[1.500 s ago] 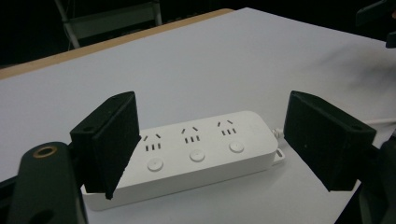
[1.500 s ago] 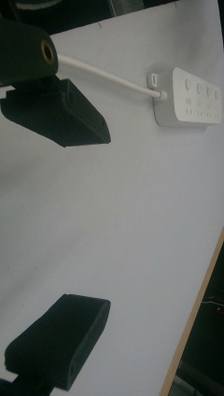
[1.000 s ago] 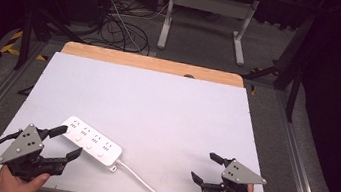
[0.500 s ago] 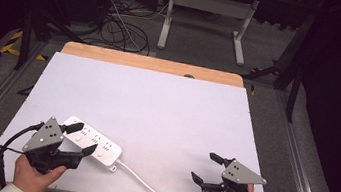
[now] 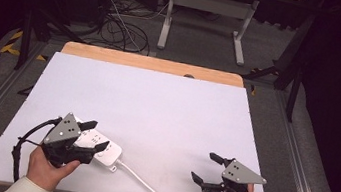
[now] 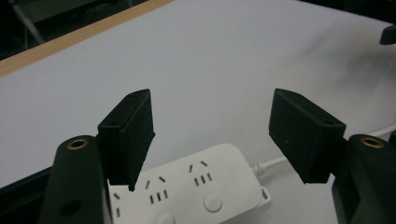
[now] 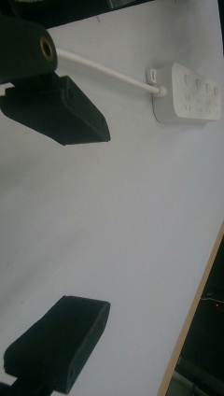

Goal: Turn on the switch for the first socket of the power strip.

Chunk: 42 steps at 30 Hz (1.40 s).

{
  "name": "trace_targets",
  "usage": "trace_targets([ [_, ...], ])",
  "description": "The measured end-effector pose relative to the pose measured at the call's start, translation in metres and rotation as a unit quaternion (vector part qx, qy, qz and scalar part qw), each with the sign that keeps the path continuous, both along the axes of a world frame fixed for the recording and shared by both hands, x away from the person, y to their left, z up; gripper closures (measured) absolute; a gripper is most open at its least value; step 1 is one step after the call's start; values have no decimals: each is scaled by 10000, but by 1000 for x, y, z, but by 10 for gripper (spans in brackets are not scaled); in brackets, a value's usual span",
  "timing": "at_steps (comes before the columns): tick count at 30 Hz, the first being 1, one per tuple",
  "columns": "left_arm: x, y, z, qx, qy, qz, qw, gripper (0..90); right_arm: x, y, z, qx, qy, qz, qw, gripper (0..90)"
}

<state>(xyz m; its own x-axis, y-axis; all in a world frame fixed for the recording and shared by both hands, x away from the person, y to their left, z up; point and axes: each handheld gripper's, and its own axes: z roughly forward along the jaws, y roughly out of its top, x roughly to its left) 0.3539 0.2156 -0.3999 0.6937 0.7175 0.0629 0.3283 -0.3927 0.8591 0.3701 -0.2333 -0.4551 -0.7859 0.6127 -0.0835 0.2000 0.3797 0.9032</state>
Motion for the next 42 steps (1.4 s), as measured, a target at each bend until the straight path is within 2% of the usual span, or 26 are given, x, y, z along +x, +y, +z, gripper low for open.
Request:
trace_targets([
  [1, -1, 1, -1, 50, 14, 59, 10000, 355, 0, 0, 0, 2, 6, 2, 10000, 162],
  [2, -2, 2, -1, 50, 17, 96, 9999, 446, 0, 0, -1, -15, 35, -2, 10000, 162],
  [4, -4, 3, -1, 35, -39, 131, 9999, 508, 1, 0, -1, -8, 24, 25, 10000, 163],
  [6, -5, 1, 1, 76, -22, 51, 10000, 556, 1, 0, -1, -4, 26, 25, 10000, 164],
  [8, -5, 0, 2, 107, 90, -92, 9999, 568, 1, 0, -1, -2, 26, 28, 10000, 164],
  [10, -4, 0, 3, 150, 237, -227, 9993, 633, 1, 1, -1, 2, 36, 29, 10000, 165],
  [11, -3, -2, 3, 204, 237, -194, 9993, 715, 1, 1, -1, 1, 70, 25, 10000, 166],
  [12, -3, -4, 3, 353, 253, -160, 9989, 739, 1, 1, -1, -2, 66, 31, 10000, 166],
  [15, -2, -6, 3, 397, 271, -108, 9988, 799, 1, 1, -1, 4, 68, 24, 10000, 166],
  [17, -1, -7, 2, 321, 328, -105, 9989, 817, 1, 1, -1, 7, 71, 24, 10000, 166],
  [18, 0, -6, 2, 252, 370, -143, 9989, 870, 1, 1, -1, 7, 74, 25, 10000, 166],
  [20, 3, -6, 3, 164, 549, -264, 9980, 900, 1, 1, -1, 10, 75, 27, 10000, 166],
  [23, 5, -8, 4, 239, 708, -305, 9967, 900, 1, 1, -1, 5, 80, 44, 10000, 167],
  [26, 11, -11, 5, 261, 1059, -451, 9930, 900, 1, 1, -2, -4, 69, 56, 10000, 170],
  [29, 15, -14, 4, 362, 1272, -470, 9901, 900, 1, 1, -1, -2, 67, 60, 10000, 170],
  [31, 17, -15, 4, 493, 1265, -466, 9896, 900, 1, 1, -1, -1, 69, 60, 10000, 170],
  [32, 17, -16, 3, 496, 1332, -495, 9886, 900, 1, 1, -1, -3, 68, 58, 10000, 170],
  [36, 20, -18, 1, 738, 1474, -504, 9850, 900, 1, 1, -1, -5, 67, 60, 10000, 171],
  [37, 21, -19, 1, 882, 1499, -448, 9837, 900, 2, 1, -2, 2, 68, 69, 10000, 172],
  [38, 21, -19, -1, 939, 1555, -412, 9825, 900, 2, 1, -2, 2, 71, 71, 9999, 173],
  [40, 24, -20, -2, 987, 1741, -457, 9787, 900, 2, 1, -2, 4, 75, 75, 9999, 173],
  [42, 26, -20, -4, 1049, 1858, -420, 9761, 900, 2, 1, -2, 1, 75, 80, 9999, 174],
])
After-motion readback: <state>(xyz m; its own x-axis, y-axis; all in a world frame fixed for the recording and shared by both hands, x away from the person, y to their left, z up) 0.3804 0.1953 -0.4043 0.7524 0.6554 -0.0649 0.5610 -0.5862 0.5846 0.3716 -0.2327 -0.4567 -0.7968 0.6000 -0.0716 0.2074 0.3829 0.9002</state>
